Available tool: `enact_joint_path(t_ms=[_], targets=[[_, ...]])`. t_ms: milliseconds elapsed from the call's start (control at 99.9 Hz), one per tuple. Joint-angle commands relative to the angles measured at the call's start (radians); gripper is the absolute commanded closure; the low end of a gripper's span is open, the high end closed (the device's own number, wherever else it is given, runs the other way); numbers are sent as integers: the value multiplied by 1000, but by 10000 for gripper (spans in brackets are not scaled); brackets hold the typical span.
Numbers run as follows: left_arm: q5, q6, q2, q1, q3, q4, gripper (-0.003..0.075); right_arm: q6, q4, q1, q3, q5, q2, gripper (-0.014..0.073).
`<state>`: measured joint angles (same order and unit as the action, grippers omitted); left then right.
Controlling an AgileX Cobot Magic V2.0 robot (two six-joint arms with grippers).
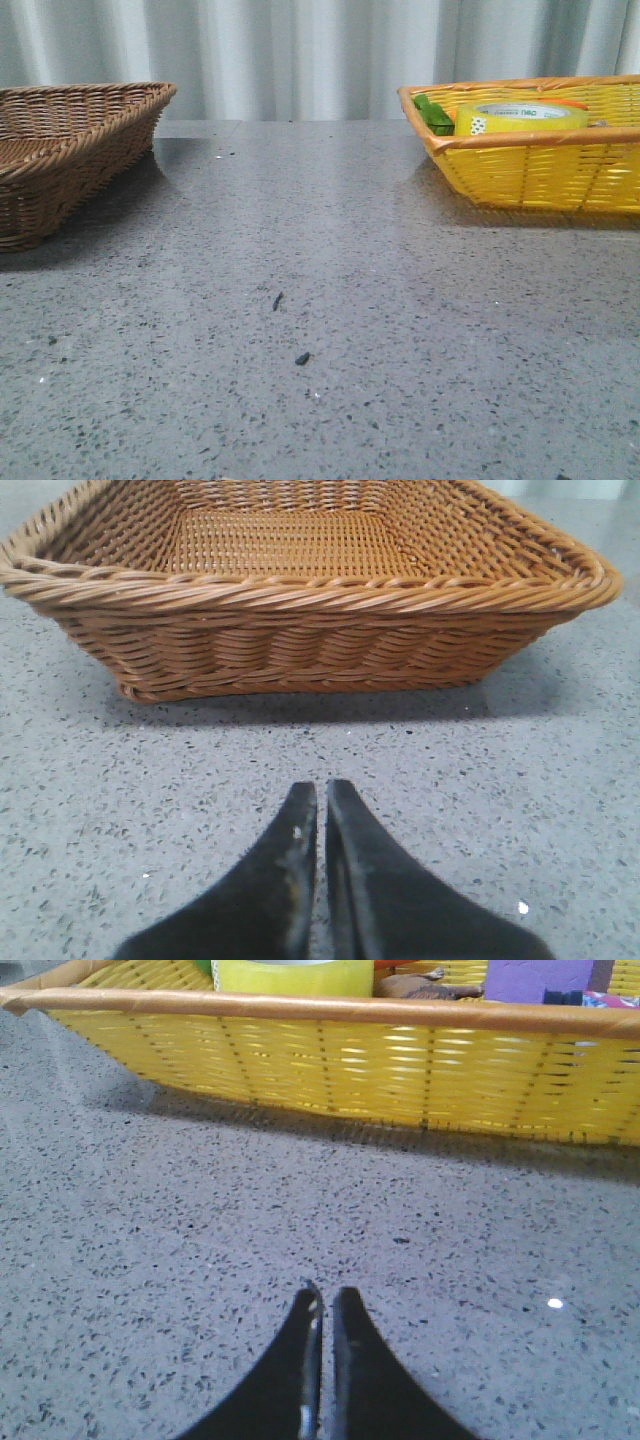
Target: Transfer tape with both arms
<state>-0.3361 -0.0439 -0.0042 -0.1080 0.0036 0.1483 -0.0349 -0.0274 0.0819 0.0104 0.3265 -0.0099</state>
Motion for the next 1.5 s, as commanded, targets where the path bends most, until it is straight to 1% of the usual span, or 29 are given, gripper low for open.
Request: enact_joint_path(t_ms=[0, 821, 961, 1141, 1191, 1231, 1241, 1281, 1321, 1491], targets=[[46, 7, -28, 3, 8, 12, 741, 2, 13, -5, 24, -11, -19, 656], [46, 7, -28, 3, 8, 12, 741, 2, 13, -5, 24, -16, -19, 656], [48, 7, -28, 3, 8, 8, 741, 2, 13, -5, 24, -78, -19, 656], [108, 7, -28, 3, 8, 12, 741, 2, 13, -5, 24, -188, -19, 656], [131, 7, -28, 3, 8, 50, 741, 2, 11, -5, 24, -221, -19, 656], [150, 7, -28, 3, 8, 150, 741, 2, 11, -5, 24, -249, -19, 656], [152, 7, -28, 3, 8, 150, 741, 2, 11, -5, 24, -254, -19, 656], [161, 7, -28, 3, 8, 277, 741, 2, 3, -5, 24, -287, -19, 656], [170, 7, -28, 3, 8, 334, 741, 2, -2, -5, 24, -309, -19, 656], [269, 7, -28, 3, 8, 437, 741, 2, -16, -5, 24, -308, -19, 656]])
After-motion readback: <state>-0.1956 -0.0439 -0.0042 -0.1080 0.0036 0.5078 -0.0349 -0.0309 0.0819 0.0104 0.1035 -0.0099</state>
